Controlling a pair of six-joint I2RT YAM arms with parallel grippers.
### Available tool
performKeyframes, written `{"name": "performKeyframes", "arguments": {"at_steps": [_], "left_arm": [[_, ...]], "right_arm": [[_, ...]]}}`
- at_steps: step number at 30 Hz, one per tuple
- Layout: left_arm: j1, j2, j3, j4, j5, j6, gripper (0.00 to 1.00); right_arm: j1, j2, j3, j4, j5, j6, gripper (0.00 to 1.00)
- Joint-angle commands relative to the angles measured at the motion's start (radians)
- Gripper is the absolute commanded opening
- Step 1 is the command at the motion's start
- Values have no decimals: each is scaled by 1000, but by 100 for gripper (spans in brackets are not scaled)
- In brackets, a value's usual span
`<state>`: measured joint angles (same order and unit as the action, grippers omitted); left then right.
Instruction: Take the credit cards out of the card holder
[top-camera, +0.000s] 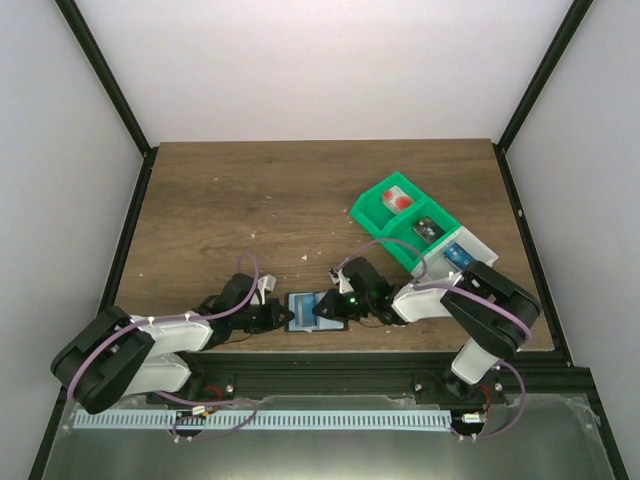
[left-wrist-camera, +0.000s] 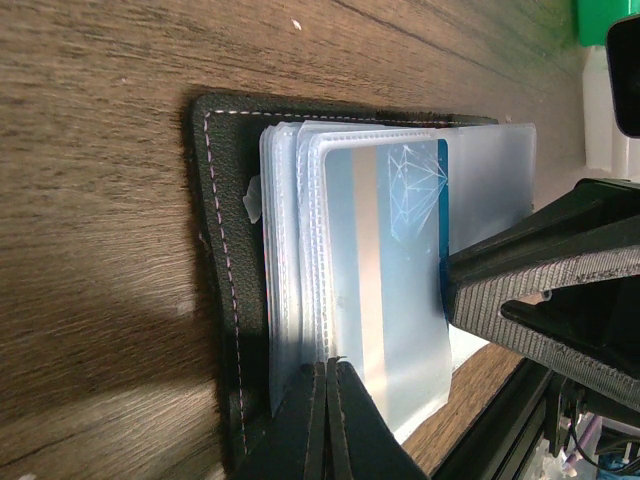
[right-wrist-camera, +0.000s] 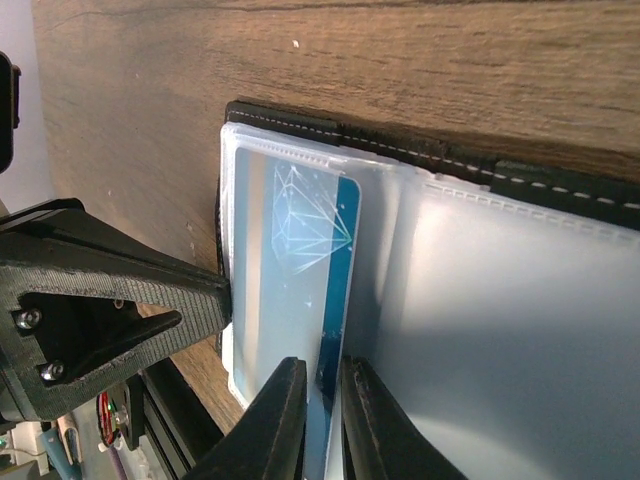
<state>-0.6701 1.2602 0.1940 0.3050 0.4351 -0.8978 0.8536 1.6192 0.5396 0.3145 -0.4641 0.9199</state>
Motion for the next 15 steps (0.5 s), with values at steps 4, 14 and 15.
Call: {"name": "performKeyframes", "arguments": {"at_steps": [4,14,15], "left_arm": [[-1,-4,-20,-17,7,-1,0],[-1,-5,-21,-19,-1,5,0],[-1,-9,-22,-24,-7,7,0]], "right_arm": [[9,25,14,36,-19,12,12],[9,22,-11,63,-27,15,0],[9,18,-16,66,-27,14,0]]}}
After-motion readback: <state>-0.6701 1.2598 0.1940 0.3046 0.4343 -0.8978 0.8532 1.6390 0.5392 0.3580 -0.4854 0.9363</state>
